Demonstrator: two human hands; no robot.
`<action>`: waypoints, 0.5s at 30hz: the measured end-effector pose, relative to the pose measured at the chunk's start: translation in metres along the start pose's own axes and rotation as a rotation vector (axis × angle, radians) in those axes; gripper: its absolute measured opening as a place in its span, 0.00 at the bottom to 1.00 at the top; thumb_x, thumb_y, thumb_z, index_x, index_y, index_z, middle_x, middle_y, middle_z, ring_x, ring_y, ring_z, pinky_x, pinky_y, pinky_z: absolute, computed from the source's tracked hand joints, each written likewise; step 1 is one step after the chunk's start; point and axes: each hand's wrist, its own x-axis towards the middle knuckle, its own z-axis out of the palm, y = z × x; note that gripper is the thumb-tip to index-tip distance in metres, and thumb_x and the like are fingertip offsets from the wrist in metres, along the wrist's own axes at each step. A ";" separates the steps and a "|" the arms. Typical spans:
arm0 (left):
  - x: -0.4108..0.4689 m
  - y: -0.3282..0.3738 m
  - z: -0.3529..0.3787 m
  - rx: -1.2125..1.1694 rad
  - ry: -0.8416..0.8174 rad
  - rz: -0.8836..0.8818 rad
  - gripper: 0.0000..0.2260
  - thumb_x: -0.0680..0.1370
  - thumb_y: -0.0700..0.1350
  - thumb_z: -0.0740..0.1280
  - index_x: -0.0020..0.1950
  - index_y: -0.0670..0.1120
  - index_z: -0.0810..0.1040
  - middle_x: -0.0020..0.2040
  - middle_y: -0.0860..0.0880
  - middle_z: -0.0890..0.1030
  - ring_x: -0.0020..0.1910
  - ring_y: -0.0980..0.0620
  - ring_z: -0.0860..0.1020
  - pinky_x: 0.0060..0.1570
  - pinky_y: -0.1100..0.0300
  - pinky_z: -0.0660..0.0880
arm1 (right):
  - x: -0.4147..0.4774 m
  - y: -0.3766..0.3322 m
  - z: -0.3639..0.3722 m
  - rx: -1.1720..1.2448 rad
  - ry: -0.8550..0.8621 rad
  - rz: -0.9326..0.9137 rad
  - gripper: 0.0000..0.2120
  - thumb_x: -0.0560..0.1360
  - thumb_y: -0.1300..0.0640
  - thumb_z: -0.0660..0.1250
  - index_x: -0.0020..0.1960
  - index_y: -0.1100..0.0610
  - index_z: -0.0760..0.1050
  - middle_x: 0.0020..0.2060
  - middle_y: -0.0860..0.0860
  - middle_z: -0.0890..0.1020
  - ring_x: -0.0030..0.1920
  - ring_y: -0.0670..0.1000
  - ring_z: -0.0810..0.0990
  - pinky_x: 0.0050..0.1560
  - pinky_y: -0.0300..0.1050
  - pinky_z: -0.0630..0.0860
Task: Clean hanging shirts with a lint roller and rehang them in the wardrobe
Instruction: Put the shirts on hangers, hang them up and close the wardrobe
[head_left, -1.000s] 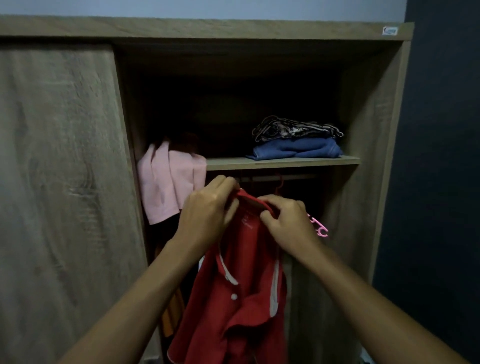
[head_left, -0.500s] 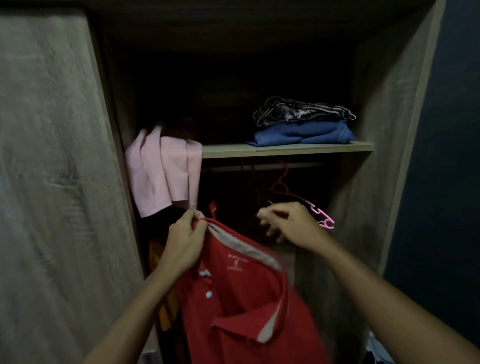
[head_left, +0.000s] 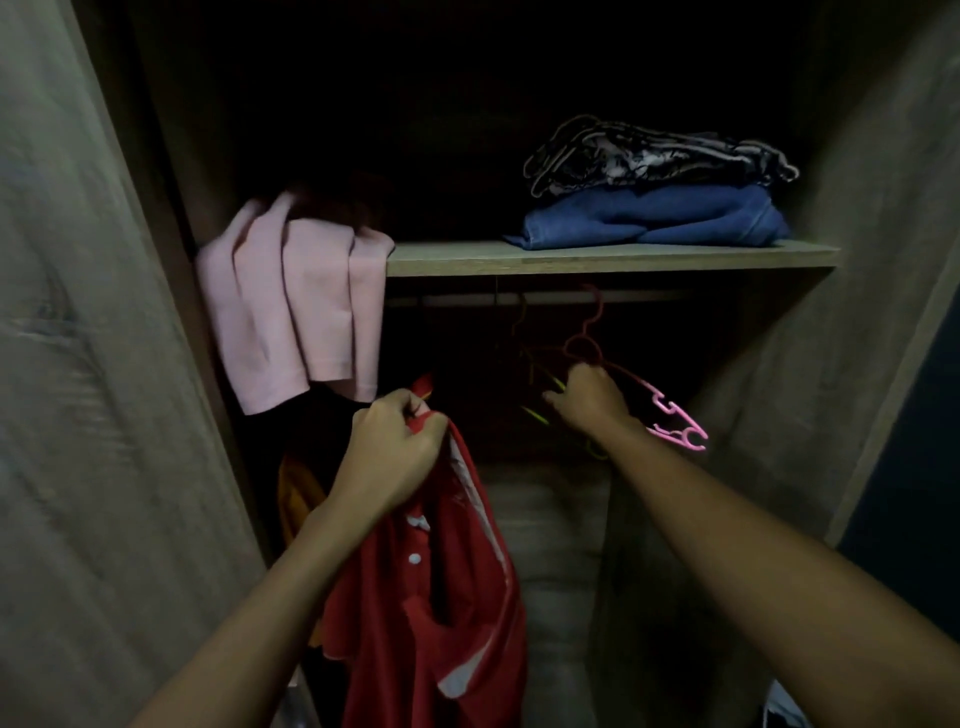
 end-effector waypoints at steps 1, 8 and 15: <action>0.001 -0.002 0.000 0.002 -0.001 -0.004 0.07 0.73 0.45 0.67 0.36 0.45 0.76 0.31 0.50 0.78 0.33 0.59 0.76 0.31 0.71 0.66 | 0.005 0.000 0.004 0.008 -0.006 0.002 0.17 0.75 0.50 0.71 0.54 0.64 0.78 0.55 0.62 0.82 0.56 0.64 0.81 0.51 0.50 0.77; 0.001 -0.008 -0.008 0.013 -0.017 -0.003 0.06 0.72 0.44 0.67 0.37 0.45 0.75 0.31 0.48 0.79 0.34 0.56 0.76 0.33 0.71 0.68 | 0.002 0.001 0.007 0.262 0.192 -0.003 0.10 0.75 0.52 0.71 0.50 0.59 0.81 0.48 0.63 0.84 0.52 0.65 0.82 0.49 0.52 0.78; -0.009 0.010 -0.011 -0.062 -0.049 0.020 0.07 0.74 0.44 0.67 0.38 0.42 0.76 0.32 0.48 0.79 0.31 0.57 0.74 0.32 0.69 0.68 | -0.087 0.031 -0.003 0.370 0.267 -0.053 0.07 0.73 0.54 0.73 0.38 0.54 0.80 0.28 0.47 0.78 0.31 0.49 0.76 0.36 0.41 0.67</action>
